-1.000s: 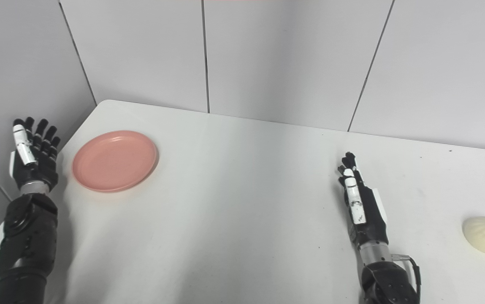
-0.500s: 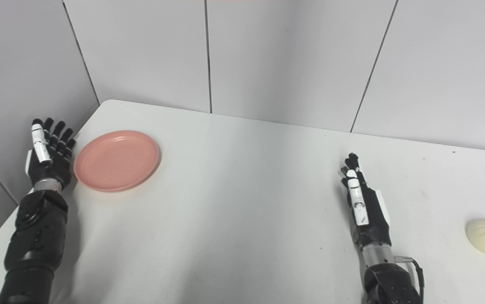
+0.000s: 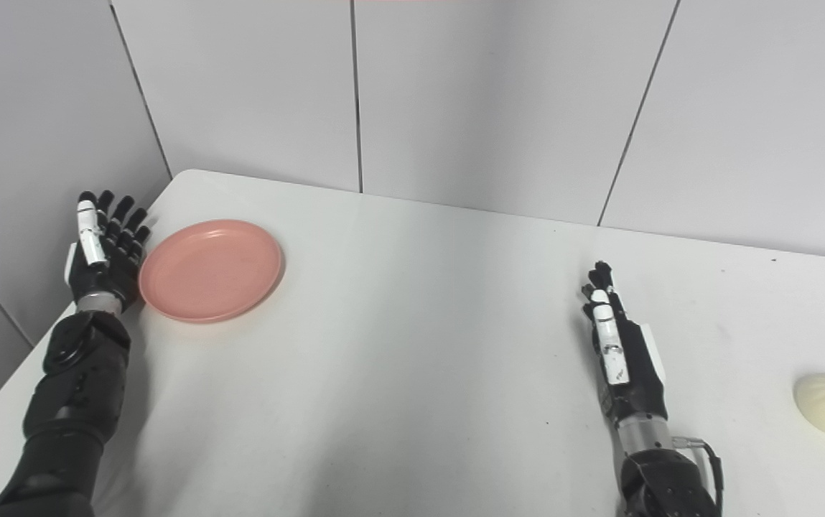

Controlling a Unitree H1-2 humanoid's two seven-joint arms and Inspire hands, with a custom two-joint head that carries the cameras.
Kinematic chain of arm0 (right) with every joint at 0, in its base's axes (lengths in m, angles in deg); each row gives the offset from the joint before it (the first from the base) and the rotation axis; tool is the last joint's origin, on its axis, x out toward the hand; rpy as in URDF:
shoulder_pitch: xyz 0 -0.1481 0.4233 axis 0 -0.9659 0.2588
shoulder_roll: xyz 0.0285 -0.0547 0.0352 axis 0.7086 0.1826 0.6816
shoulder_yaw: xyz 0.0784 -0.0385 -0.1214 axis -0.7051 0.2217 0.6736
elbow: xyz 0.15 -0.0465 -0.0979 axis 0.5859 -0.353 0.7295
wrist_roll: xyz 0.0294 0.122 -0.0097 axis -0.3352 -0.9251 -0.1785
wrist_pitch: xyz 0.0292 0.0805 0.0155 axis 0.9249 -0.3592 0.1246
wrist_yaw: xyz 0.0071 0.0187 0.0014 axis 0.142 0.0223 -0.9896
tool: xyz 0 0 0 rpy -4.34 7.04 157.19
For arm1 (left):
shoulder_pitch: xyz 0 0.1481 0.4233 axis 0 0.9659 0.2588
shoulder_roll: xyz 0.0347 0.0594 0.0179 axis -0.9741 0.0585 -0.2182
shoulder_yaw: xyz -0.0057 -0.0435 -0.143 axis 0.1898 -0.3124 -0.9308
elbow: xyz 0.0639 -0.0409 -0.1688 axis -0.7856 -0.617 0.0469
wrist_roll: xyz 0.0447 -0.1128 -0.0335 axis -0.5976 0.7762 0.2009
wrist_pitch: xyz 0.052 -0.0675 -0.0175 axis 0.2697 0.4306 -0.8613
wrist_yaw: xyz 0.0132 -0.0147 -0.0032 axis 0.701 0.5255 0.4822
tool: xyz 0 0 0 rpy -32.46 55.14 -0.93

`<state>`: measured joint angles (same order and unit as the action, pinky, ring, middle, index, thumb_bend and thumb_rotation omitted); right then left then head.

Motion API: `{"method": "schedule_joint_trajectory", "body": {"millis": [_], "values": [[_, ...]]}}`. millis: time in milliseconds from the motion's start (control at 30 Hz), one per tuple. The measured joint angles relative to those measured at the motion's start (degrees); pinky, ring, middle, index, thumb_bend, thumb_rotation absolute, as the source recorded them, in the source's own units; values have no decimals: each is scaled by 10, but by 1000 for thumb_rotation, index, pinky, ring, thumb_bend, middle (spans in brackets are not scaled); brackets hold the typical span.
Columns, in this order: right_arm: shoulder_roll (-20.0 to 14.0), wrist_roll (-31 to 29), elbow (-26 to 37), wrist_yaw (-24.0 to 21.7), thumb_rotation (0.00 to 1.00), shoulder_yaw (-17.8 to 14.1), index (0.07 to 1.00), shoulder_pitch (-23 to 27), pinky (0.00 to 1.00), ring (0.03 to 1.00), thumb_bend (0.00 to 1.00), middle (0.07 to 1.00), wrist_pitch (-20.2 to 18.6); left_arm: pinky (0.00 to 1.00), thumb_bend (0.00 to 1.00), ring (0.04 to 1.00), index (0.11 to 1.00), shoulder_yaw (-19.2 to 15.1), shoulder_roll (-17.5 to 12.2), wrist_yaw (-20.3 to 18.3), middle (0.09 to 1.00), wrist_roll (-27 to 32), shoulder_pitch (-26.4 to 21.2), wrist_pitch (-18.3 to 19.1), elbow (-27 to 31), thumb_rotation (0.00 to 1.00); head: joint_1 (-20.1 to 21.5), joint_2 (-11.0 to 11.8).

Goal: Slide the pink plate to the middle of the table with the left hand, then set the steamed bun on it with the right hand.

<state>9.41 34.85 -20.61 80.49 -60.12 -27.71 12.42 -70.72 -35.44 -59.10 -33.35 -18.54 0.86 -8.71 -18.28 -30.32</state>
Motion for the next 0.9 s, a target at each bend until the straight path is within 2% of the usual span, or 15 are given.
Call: {"method": "schedule_joint_trajectory", "body": {"millis": [367,533,900], "values": [[-1,4,1,0,1000,1,1000,-1,998,975,166,991,0,967,460,928,936,44,14,-25,933,-11,-13,0,-12,1000,5,-3],[0,5,2,0,1000,1,1000,-2,999,975,162,991,0,931,461,909,918,59,27,-27,916,-22,-18,1,-10,1000,10,-4],[1,12,3,2,1000,2,1000,-2,989,972,187,990,0,936,459,923,929,97,50,-50,933,-26,-13,24,20,1000,24,-4]]}}
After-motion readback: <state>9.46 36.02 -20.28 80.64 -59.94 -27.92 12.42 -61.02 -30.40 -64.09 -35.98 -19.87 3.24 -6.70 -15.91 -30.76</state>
